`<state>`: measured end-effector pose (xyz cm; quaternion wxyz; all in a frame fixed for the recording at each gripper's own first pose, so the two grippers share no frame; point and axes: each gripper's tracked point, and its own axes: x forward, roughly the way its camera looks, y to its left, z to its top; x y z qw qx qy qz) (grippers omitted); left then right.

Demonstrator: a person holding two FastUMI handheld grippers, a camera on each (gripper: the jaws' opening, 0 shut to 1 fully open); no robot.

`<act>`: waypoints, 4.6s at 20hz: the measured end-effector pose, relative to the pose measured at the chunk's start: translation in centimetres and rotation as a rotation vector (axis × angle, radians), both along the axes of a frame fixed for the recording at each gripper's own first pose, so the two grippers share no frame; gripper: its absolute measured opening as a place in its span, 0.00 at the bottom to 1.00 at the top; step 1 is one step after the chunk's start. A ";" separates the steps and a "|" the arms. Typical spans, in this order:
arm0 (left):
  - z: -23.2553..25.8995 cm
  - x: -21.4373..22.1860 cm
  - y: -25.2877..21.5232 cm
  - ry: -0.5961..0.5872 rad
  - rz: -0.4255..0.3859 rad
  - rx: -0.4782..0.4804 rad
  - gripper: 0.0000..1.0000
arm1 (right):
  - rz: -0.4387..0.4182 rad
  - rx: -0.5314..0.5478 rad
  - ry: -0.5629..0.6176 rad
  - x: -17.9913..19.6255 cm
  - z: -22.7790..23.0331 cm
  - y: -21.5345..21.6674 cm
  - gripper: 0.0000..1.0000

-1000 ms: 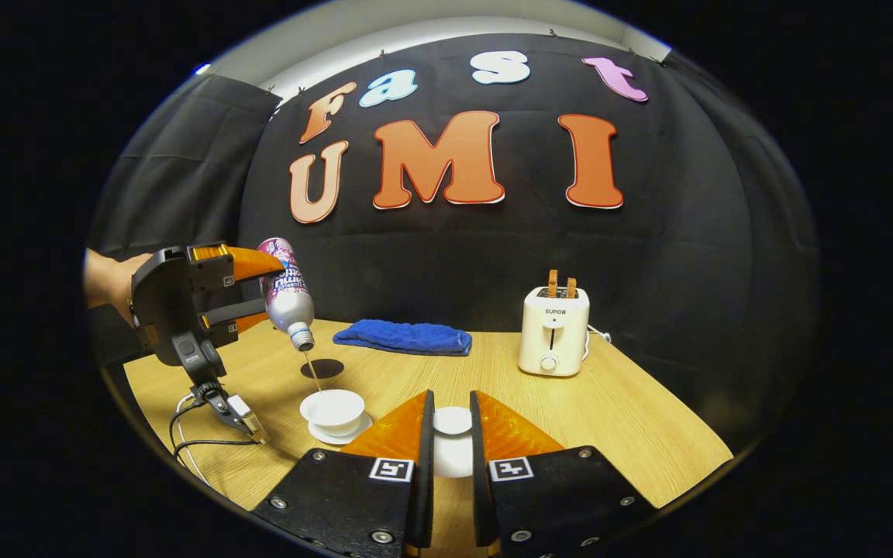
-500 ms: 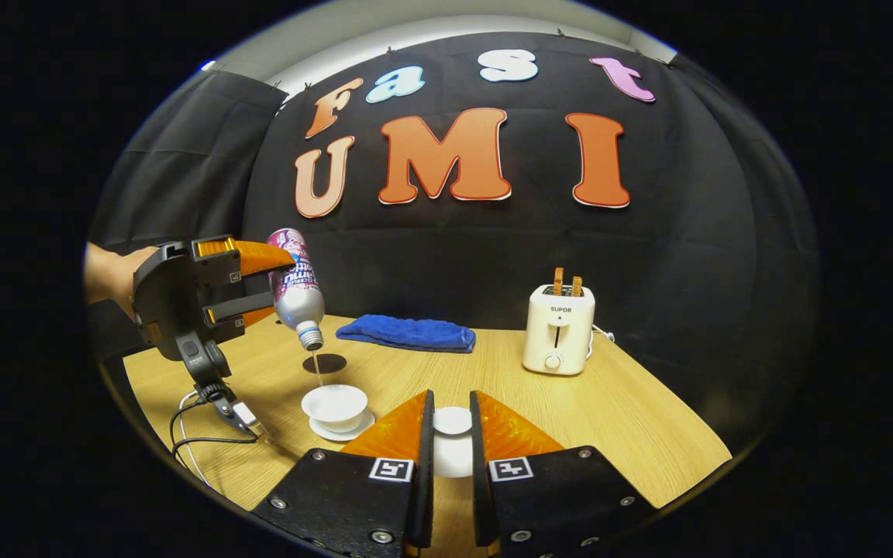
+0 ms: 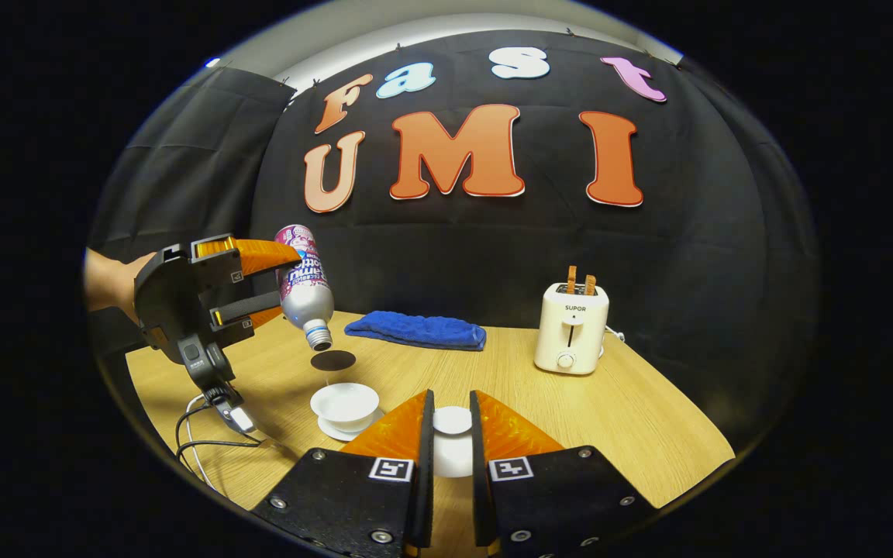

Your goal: Open the teacup lid with one hand, grasp the water bottle and pour water into the teacup with the other hand; after pouring, place the water bottle on the coaster and then close the teacup lid.

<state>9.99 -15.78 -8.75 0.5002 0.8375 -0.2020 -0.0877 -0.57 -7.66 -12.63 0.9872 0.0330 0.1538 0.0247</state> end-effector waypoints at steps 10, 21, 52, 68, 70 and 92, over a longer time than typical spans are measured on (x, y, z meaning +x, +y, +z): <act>4.1 0.0 1.5 -0.001 -0.028 -0.311 0.75 | 0.033 0.022 -0.001 1.4 0.4 2.0 0.21; 7.5 2.0 5.8 0.125 0.062 -1.026 0.73 | 0.095 0.010 -0.002 3.6 1.2 5.6 0.22; -10.9 13.0 5.5 0.925 0.414 -2.013 0.77 | 0.110 -0.015 0.092 7.9 -1.9 7.9 0.21; -10.7 11.9 5.0 0.966 0.447 -1.960 0.99 | 0.115 0.020 0.070 8.6 -1.3 8.6 0.22; -10.1 10.8 5.5 0.960 0.440 -1.942 0.99 | 0.116 0.025 0.064 8.6 -1.2 8.9 0.22; -1.6 1.8 13.4 0.695 0.286 -1.965 0.99 | 0.157 0.015 0.126 8.2 -4.5 13.3 0.21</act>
